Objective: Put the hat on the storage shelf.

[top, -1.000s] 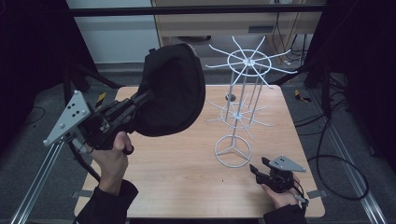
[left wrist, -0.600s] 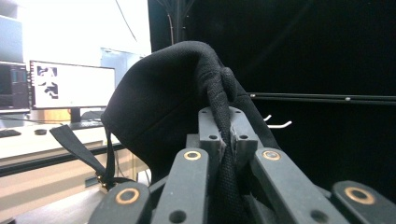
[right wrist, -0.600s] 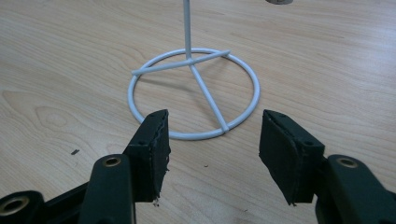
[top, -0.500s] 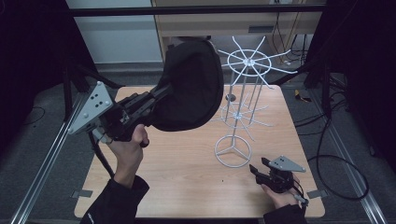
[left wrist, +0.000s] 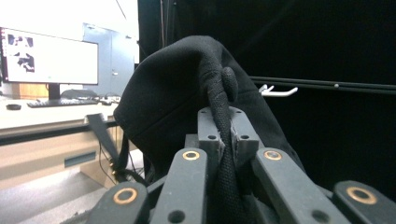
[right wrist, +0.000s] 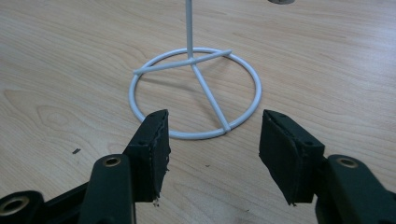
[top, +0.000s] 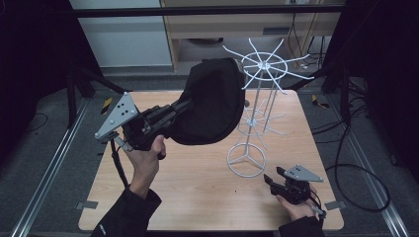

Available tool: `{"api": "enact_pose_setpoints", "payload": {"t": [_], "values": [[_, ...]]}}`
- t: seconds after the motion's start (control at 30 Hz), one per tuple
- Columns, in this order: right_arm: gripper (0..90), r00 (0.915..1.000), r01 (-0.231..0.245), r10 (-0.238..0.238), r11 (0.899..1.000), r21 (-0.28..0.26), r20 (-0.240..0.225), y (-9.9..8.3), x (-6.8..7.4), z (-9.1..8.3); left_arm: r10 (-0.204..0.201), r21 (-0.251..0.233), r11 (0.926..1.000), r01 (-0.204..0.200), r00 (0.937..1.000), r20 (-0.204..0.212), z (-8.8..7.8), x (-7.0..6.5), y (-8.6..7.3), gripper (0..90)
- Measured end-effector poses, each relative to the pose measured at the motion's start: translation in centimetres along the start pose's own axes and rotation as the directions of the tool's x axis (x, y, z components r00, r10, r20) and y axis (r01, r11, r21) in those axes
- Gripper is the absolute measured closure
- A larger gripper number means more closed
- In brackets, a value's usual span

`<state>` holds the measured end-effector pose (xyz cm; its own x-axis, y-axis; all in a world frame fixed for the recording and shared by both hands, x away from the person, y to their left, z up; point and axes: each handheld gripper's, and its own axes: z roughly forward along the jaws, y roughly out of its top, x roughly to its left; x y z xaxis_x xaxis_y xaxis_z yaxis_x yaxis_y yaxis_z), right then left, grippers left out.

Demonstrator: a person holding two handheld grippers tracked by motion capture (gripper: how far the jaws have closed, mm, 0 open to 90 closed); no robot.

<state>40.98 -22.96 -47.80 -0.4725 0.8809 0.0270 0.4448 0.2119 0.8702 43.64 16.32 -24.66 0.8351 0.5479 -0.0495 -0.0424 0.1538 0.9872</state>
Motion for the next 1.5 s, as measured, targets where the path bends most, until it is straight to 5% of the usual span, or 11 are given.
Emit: {"api": "enact_pose_setpoints", "payload": {"t": [0.77,1.23,1.5], "values": [[42.9,1.0,0.004,-0.003,1.0,0.009,-0.004,0.0,0.1,0.0,-0.014,0.177,0.984,0.019,0.9994,-0.031,1.4,1.1,-4.6,79.4],[42.8,0.9999,0.012,-0.012,1.0,0.009,-0.004,0.0,0.1,0.1,0.014,0.216,0.9763,-0.001,0.998,-0.061,2.9,1.1,-5.5,71.1],[42.6,0.9999,0.013,-0.013,1.0,0.008,-0.003,0.0,0.1,0.1,0.058,0.218,0.9751,-0.038,0.9949,-0.083,2.6,0.8,-5.4,57.0]]}}
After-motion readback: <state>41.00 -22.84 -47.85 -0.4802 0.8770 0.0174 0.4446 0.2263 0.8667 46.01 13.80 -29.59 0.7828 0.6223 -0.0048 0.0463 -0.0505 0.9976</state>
